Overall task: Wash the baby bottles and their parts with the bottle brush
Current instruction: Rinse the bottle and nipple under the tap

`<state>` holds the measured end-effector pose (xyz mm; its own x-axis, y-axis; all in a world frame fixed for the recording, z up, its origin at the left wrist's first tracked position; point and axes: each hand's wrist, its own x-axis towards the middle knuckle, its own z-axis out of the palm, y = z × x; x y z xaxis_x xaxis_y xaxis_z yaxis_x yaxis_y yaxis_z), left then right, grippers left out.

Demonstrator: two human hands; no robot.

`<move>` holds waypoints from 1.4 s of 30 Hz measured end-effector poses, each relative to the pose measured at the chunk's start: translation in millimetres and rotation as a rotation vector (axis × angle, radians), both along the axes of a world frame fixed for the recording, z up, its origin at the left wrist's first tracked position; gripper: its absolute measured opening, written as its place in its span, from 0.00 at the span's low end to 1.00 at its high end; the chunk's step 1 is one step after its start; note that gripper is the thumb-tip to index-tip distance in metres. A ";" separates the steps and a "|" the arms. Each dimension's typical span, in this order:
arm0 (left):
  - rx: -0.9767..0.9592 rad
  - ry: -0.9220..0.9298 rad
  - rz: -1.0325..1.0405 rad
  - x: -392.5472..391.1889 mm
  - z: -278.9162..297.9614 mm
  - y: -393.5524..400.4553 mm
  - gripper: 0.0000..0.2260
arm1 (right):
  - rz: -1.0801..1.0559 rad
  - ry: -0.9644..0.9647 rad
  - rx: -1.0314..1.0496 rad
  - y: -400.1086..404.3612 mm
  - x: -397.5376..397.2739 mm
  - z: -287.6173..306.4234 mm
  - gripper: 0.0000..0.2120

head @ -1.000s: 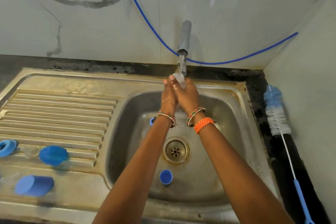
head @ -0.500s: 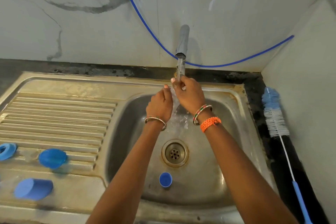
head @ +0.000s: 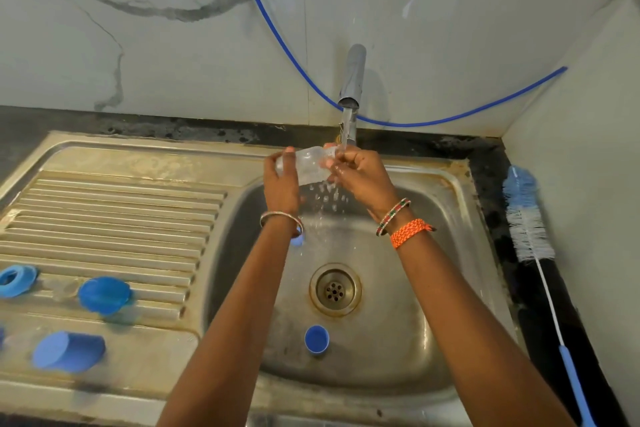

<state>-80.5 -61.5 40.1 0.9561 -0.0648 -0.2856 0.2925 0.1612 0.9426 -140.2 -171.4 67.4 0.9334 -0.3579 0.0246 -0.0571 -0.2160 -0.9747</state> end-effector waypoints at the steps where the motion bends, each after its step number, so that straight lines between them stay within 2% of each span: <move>1: -0.160 0.217 -0.057 3.2 0.3 2.1 0.13 | -0.045 -0.017 -0.054 2.0 1.1 -2.9 0.04; 2: -0.257 0.309 -0.102 3.5 1.3 4.7 0.13 | -0.100 -0.027 -0.094 4.5 2.4 -5.0 0.06; 3: -0.276 0.280 -0.139 2.8 2.3 5.6 0.12 | -0.176 -0.029 -0.119 6.9 3.0 -5.4 0.12; 5: -0.245 0.085 -0.160 -3.2 3.1 3.8 0.10 | -0.351 0.015 -0.080 8.5 5.7 -5.4 0.23; 6: -0.267 0.007 -0.168 -7.8 4.4 3.6 0.09 | -0.404 0.064 -0.027 5.2 9.2 -7.7 0.24; 8: -0.346 -0.034 -0.177 -11.9 0.3 5.7 0.11 | -0.383 0.179 0.079 -0.2 12.9 -8.5 0.21; 10: -0.434 0.073 -0.215 -11.0 -6.0 10.9 0.13 | -0.302 0.192 0.087 -3.2 12.1 -11.9 0.20; 14: -0.356 0.392 -0.313 -15.3 -13.4 8.9 0.15 | -0.172 -0.061 -0.233 9.3 -0.2 -6.1 0.12; 18: -0.467 0.387 -0.305 -14.5 -24.2 -3.6 0.18 | -0.247 -0.201 -0.320 24.3 -10.6 -8.9 0.15; 20: -0.503 0.381 -0.297 -15.3 -29.0 -8.3 0.17 | -0.294 -0.247 -0.213 26.7 -14.7 -13.1 0.17; 22: -0.545 0.388 -0.271 -17.5 -34.6 -12.5 0.17 | -0.307 -0.253 -0.029 27.8 -14.8 -14.2 0.26; 23: -0.560 0.376 -0.281 -17.7 -38.0 -14.6 0.18 | -0.294 -0.218 -0.016 26.7 -12.6 -15.6 0.29; 24: -0.555 0.360 -0.303 -17.3 -41.6 -16.2 0.18 | -0.265 -0.154 -0.087 25.4 -10.2 -17.5 0.29; 26: -0.475 0.336 -0.370 -17.8 -44.9 -17.4 0.20 | -0.209 -0.048 -0.213 22.7 -8.1 -22.4 0.25; 28: -0.315 0.349 -0.392 -16.1 -47.9 -16.7 0.20 | -0.272 -0.061 -0.248 20.6 -8.3 -25.5 0.22; 31: -0.167 0.418 -0.258 -8.2 -55.8 -9.2 0.16 | -0.340 -0.122 -0.279 19.5 -7.8 -44.2 0.19; 33: -0.112 0.430 -0.197 -4.2 -59.3 -2.2 0.13 | -0.243 0.040 -0.290 19.3 -5.9 -64.2 0.17; 35: -0.015 0.417 -0.197 -4.5 -61.3 5.5 0.16 | -0.198 0.126 -0.267 21.3 -6.7 -77.9 0.17; 38: 0.019 0.370 -0.205 -2.2 -62.7 12.7 0.16 | -0.331 -0.012 -0.206 23.0 -0.8 -78.2 0.19; 42: 0.057 0.360 -0.223 -1.1 -58.2 11.8 0.14 | -0.172 0.187 -0.214 25.0 8.0 -87.7 0.20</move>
<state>-81.5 -49.7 -18.0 0.7590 -0.2334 -0.6078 0.6263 0.0068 0.7795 -132.2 -146.4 -20.3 0.8551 -0.5161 -0.0499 -0.2843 -0.3861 -0.8775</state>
